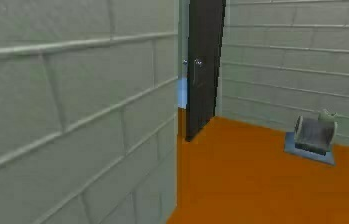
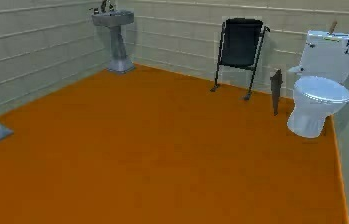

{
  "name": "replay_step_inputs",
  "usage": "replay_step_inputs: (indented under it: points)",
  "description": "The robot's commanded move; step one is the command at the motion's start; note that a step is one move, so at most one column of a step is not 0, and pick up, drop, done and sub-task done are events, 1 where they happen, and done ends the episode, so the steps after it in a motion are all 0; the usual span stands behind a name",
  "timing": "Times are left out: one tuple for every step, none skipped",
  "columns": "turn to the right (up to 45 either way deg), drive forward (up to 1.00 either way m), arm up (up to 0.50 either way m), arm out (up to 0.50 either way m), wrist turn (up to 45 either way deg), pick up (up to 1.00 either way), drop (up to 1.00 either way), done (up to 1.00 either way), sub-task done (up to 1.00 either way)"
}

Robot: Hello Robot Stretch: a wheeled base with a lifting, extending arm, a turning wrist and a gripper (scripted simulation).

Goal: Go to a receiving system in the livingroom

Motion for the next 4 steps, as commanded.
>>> replay_step_inputs:
  points:
    - [24.0, 0.0, 0.0, 0.0, 0.0, 0.0, 0.0, 0.0, 0.0]
    - [0.0, 1.0, 0.0, 0.0, 0.0, 0.0, 0.0, 0.0, 0.0]
    - [6.0, 0.0, 0.0, 0.0, 0.0, 0.0, 0.0, 0.0, 0.0]
    - [0.0, 0.25, 0.0, 0.0, 0.0, 0.0, 0.0, 0.0, 0.0]
